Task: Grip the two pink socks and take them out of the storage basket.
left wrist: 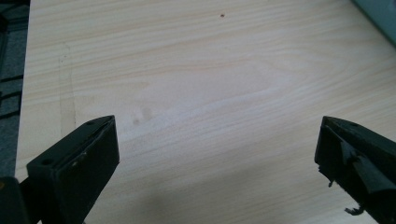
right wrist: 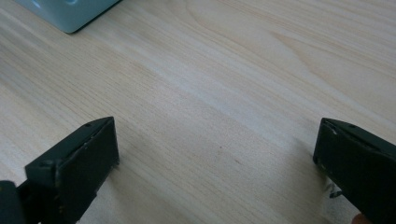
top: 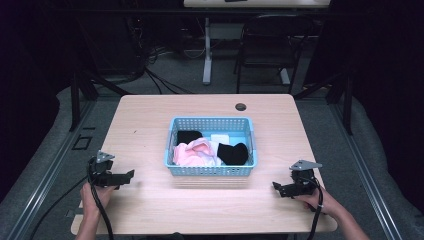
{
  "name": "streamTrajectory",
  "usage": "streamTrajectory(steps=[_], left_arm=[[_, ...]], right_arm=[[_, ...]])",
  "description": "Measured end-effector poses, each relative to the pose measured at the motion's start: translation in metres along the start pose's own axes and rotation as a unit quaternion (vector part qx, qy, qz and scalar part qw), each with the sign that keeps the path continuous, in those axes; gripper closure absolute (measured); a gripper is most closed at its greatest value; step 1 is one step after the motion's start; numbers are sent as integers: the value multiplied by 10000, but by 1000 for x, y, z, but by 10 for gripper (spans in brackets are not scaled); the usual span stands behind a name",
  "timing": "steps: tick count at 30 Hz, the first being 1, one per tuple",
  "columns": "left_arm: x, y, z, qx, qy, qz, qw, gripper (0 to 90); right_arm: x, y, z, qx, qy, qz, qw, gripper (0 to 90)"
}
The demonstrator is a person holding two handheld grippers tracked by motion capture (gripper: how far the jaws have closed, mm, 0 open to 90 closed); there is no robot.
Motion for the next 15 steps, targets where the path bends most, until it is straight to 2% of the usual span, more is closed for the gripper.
streamTrajectory(steps=[8, 15], left_arm=[[11, 0, -19, -291, 0, -173, 9994, 0], [23, 13, -27, -498, -153, -87, 9986, 0]], right_arm=[[0, 0, 0, 5, 1, 4, 10000, 0], [0, 0, 0, -8, 3, 16, 10000, 0]])
Point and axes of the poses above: each handheld gripper's, and its own axes: z roughly forward along the jaws, x roughly out of its top, y roughly to its right, the point moved 4 cm from there along z, roughly forward along the jaws, and after that the axes turned 12 degrees about -y, right-handed, at the moved point
